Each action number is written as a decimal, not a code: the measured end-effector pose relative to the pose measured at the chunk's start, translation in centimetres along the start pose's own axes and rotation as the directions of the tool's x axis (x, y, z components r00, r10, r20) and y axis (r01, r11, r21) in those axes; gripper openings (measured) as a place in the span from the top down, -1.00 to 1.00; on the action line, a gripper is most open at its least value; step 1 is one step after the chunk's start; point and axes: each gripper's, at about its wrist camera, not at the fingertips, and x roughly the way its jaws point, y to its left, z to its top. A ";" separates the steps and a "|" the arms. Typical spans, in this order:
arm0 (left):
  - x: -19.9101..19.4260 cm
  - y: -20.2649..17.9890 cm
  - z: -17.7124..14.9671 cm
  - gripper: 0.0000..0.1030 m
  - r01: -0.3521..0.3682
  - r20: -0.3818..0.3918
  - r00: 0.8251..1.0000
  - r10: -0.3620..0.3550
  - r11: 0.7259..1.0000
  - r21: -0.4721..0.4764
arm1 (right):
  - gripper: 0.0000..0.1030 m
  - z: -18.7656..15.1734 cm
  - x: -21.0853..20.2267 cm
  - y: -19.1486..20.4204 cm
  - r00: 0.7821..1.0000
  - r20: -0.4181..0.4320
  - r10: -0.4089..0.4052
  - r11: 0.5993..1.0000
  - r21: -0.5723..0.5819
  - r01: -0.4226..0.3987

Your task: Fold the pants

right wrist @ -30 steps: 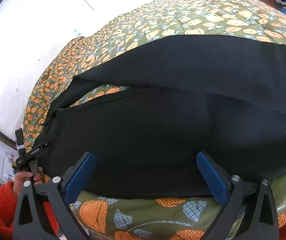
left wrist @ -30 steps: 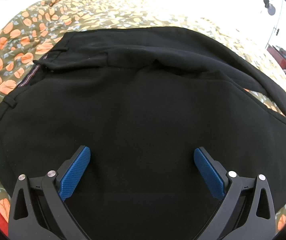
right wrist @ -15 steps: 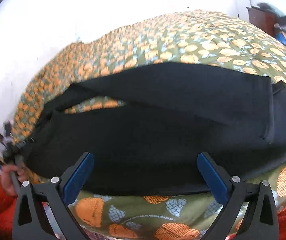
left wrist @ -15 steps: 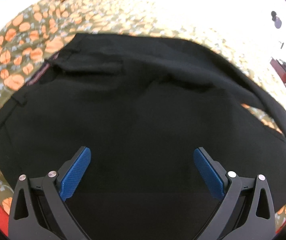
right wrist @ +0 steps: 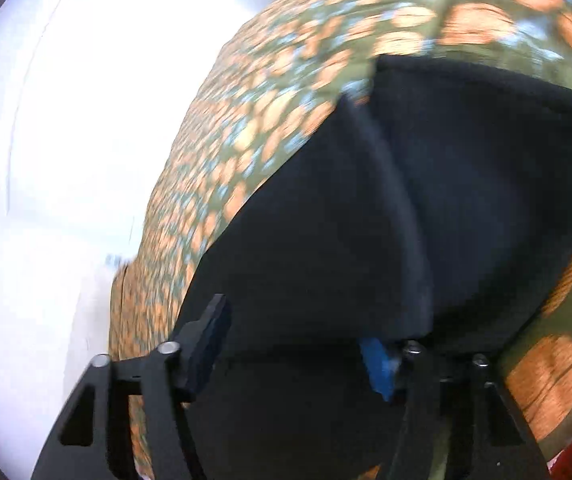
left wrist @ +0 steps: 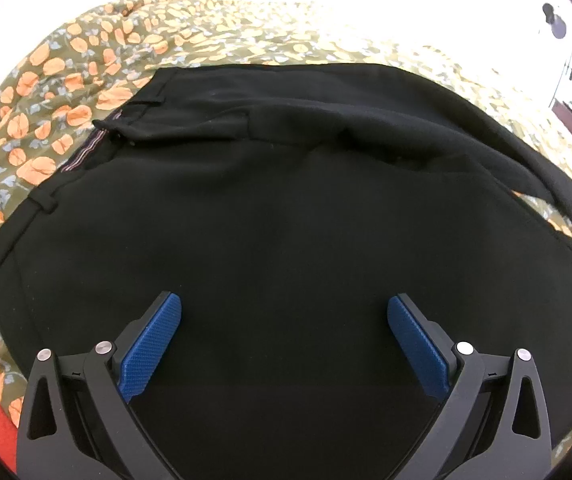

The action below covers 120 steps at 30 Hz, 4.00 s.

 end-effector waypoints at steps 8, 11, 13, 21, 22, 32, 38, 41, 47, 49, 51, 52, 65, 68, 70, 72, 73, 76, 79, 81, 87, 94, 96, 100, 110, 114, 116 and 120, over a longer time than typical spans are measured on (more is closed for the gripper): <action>-0.3 0.0 0.1 -0.99 0.005 -0.029 1.000 -0.006 1.000 -0.010 | 0.88 -0.7 -1.8 5.2 0.998 0.057 -0.036 0.964 -0.261 0.050; -0.6 -0.3 0.6 -0.99 0.000 -0.068 0.998 -0.002 1.000 -0.025 | 0.88 -1.3 -4.4 9.8 0.997 0.059 0.047 0.901 -0.433 -0.017; -1.4 -0.7 1.8 -0.99 0.076 -0.089 0.993 -0.081 0.995 -0.062 | 0.88 -1.9 -6.0 12.1 0.994 0.042 0.104 0.859 -0.508 -0.068; 1.4 -2.9 13.6 -0.99 0.464 -0.093 0.859 -0.504 0.842 -0.276 | 0.88 -4.7 -11.5 16.1 0.967 -0.054 0.250 0.697 -0.683 -0.218; 2.9 -3.1 14.9 -0.98 0.477 -0.105 0.842 -0.530 0.820 -0.317 | 0.88 -5.0 -12.4 16.5 0.960 -0.068 0.273 0.674 -0.698 -0.241; 10.6 -5.6 19.7 0.05 0.457 -0.182 0.805 -0.564 0.786 -0.416 | 0.88 -7.2 -18.5 16.0 0.874 -0.245 0.420 0.505 -0.737 -0.449; 6.6 -1.5 19.2 0.83 0.503 -0.067 0.809 -0.584 0.747 -0.435 | 0.88 -4.9 -17.4 13.7 0.925 -0.199 0.325 0.579 -0.731 -0.361; -1.1 1.6 20.6 0.82 0.541 0.061 0.830 -0.555 0.773 -0.330 | 0.88 -2.6 -13.7 12.4 0.968 -0.111 0.224 0.641 -0.731 -0.232; -13.6 8.1 14.1 0.76 0.500 0.292 0.854 -0.430 0.833 -0.237 | 0.88 -0.2 -10.4 15.4 0.949 -0.120 0.291 0.657 -0.696 -0.289; -12.8 8.8 8.3 0.73 0.468 0.248 0.879 -0.407 0.832 -0.297 | 0.88 0.4 -9.3 15.2 0.976 -0.120 0.182 0.666 -0.715 -0.213; -9.4 8.2 3.0 0.73 0.430 0.135 0.902 -0.410 0.830 -0.354 | 0.88 1.1 -7.9 13.3 0.988 -0.140 0.064 0.704 -0.696 -0.143; -7.4 7.7 0.8 0.74 0.412 0.063 0.905 -0.421 0.829 -0.379 | 0.88 1.5 -7.2 11.8 0.989 -0.144 -0.008 0.730 -0.677 -0.093; -3.3 3.0 -3.3 0.78 0.392 -0.092 0.900 -0.427 0.882 -0.264 | 0.88 3.8 -4.2 1.8 0.928 -0.151 -0.340 0.804 -0.558 0.204; -3.6 2.7 -4.1 0.78 0.407 -0.106 0.891 -0.442 0.879 -0.248 | 0.88 3.5 -5.2 2.4 0.931 -0.063 -0.359 0.772 -0.580 0.258; -3.5 2.0 -4.3 0.78 0.399 -0.124 0.894 -0.430 0.892 -0.212 | 0.88 3.6 -5.2 2.4 0.927 -0.026 -0.375 0.759 -0.583 0.291; -3.3 1.7 -4.4 0.78 0.386 -0.141 0.898 -0.416 0.901 -0.196 | 0.88 3.7 -4.9 2.0 0.920 -0.050 -0.388 0.766 -0.573 0.292; -3.1 1.7 -4.3 0.78 0.387 -0.146 0.897 -0.418 0.900 -0.199 | 0.87 3.8 -4.8 1.9 0.919 -0.062 -0.389 0.771 -0.568 0.288; -3.0 1.7 -4.0 0.76 0.390 -0.148 0.894 -0.423 0.897 -0.207 | 0.73 4.2 -5.4 1.6 0.937 -0.081 -0.339 0.803 -0.544 0.243; -2.9 1.4 -3.6 0.72 0.390 -0.147 0.895 -0.421 0.899 -0.201 | 0.19 4.5 -6.8 1.3 0.964 -0.063 -0.259 0.839 -0.508 0.193; -2.7 0.9 -3.3 0.72 0.391 -0.147 0.895 -0.422 0.898 -0.200 | 0.19 4.8 -7.6 0.8 0.973 -0.040 -0.229 0.857 -0.482 0.182; -3.4 1.2 -4.2 0.79 0.391 -0.146 0.898 -0.415 0.905 -0.165 | 0.83 5.2 -6.9 0.3 0.955 -0.026 -0.294 0.866 -0.431 0.254; -3.9 1.3 -5.2 0.81 0.373 -0.178 0.900 -0.397 0.915 -0.153 | 0.83 5.4 -6.1 0.0 0.938 -0.020 -0.346 0.859 -0.410 0.308; -4.0 1.4 -5.1 0.81 0.370 -0.181 0.902 -0.393 0.917 -0.149 | 0.83 5.3 -6.0 0.0 0.935 -0.017 -0.355 0.853 -0.414 0.316; -4.3 1.5 -5.5 0.83 0.360 -0.196 0.903 -0.383 0.922 -0.144 | 0.83 5.2 -5.9 0.0 0.931 -0.013 -0.366 0.848 -0.416 0.327; -3.5 1.6 -6.2 0.86 0.337 -0.244 0.901 -0.359 0.933 -0.129 | 0.83 5.1 -5.9 0.1 0.925 -0.007 -0.380 0.840 -0.421 0.343; -3.8 1.5 -6.2 0.86 0.328 -0.249 0.903 -0.349 0.937 -0.121 | 0.83 5.1 -5.9 0.0 0.927 -0.009 -0.375 0.844 -0.418 0.337; -3.8 1.5 -6.3 0.86 0.324 -0.256 0.903 -0.345 0.938 -0.120 | 0.83 5.1 -5.9 0.0 0.927 -0.010 -0.376 0.843 -0.418 0.338; -3.8 1.7 -6.4 0.86 0.325 -0.257 0.902 -0.346 0.938 -0.121 | 0.83 5.1 -5.8 0.0 0.925 -0.010 -0.381 0.841 -0.420 0.342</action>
